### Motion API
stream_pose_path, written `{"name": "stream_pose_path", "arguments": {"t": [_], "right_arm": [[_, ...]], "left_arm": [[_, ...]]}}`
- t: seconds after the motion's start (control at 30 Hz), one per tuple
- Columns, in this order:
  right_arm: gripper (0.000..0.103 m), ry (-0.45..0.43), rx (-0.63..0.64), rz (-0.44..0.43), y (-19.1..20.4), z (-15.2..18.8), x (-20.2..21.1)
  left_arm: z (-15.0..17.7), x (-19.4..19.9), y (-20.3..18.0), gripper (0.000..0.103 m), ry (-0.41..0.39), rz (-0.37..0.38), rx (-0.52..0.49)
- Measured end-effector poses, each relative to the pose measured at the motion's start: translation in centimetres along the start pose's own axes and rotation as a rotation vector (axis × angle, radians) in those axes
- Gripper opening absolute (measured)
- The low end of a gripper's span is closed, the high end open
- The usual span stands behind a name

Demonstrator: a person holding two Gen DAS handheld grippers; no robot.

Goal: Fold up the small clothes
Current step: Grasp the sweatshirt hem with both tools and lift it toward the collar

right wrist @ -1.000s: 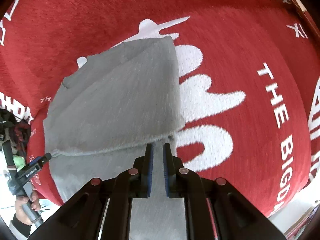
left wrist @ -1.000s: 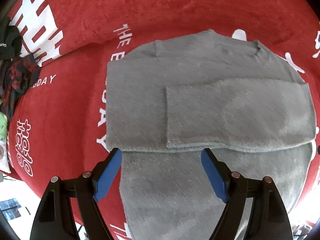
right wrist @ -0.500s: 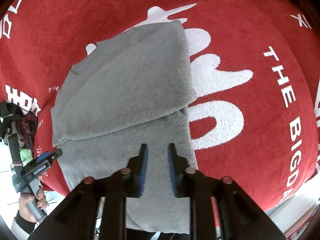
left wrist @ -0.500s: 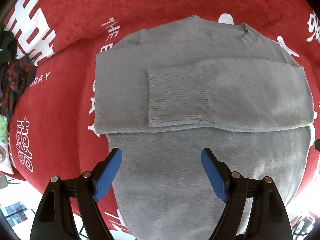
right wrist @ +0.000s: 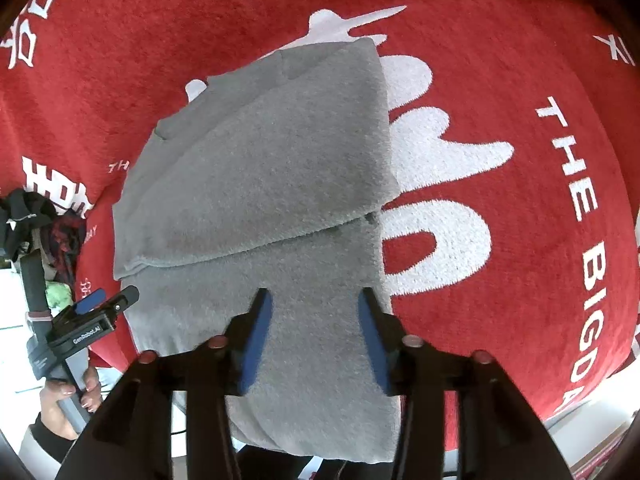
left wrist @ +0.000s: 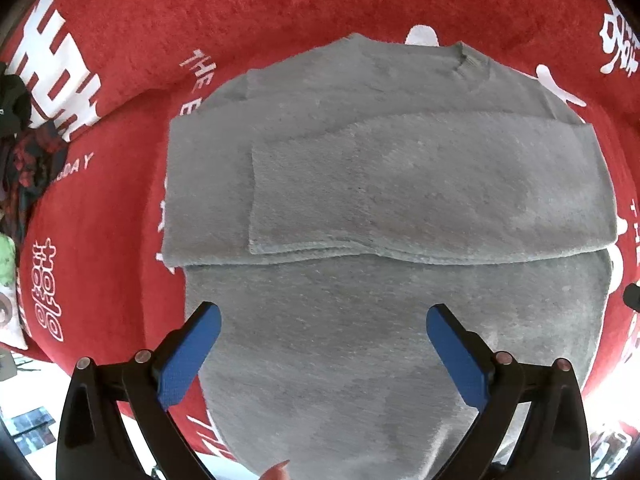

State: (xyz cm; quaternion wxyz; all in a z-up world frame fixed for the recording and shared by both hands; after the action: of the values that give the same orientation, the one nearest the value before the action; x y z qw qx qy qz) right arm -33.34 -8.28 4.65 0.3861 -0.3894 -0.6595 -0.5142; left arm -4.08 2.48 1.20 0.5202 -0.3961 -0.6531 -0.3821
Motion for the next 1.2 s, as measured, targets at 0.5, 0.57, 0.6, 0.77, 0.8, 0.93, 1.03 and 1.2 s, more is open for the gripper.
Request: {"name": "stream_pose_path", "arguments": {"t": [0.5, 0.57, 0.6, 0.77, 0.8, 0.93, 1.03, 1.2], "right_arm": [[0.055, 0.080, 0.016, -0.077, -0.9, 2.3, -0.7], [0.055, 0.101, 0.016, -0.088, -1.0, 2.9, -1.2], [0.055, 0.109, 0.017, -0.092, -1.1, 3.2, -1.4], [0.055, 0.133, 0.010, -0.121, -1.4, 5.1, -2.0], [0.055, 0.136, 0.011, -0.129, -1.4, 5.7, -2.1], [0.055, 0.162, 0.007, -0.166, -1.8, 8.2, -2.5], [0.055, 0.191, 0.009, -0.184, -2.4, 10.9, -2.9], [0.055, 0.220, 0.023, -0.183, -3.6, 16.0, -3.1]], "left_arm": [[4.7, -0.1, -0.4, 0.103, 0.072, 0.010, 0.060], [5.9, 0.0, 0.1, 0.103, 0.074, 0.013, 0.090], [6.3, 0.0, 0.3, 0.103, 0.077, 0.016, 0.100], [9.3, 0.2, 2.0, 0.103, 0.088, 0.016, 0.134], [9.7, 0.1, 2.3, 0.103, 0.087, 0.018, 0.133], [12.5, -0.3, 3.9, 0.103, 0.090, 0.040, 0.136], [15.0, -1.0, 5.4, 0.103, 0.100, 0.076, 0.165], [19.6, -1.5, 7.4, 0.103, 0.106, 0.127, 0.211]]}}
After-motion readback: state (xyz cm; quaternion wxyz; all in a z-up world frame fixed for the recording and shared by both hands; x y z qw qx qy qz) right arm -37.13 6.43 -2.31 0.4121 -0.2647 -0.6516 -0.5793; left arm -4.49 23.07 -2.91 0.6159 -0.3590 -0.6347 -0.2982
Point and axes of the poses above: each gripper's, at about its wrist camera, not at the fingertips, and x roughly against the way its jaws point, y to its left, z to its underside, the point moved 2 cm from there along -x, roughly the way its jaws point, and after that the axes turned 7 degrees about -y, right-handed, at the moved point
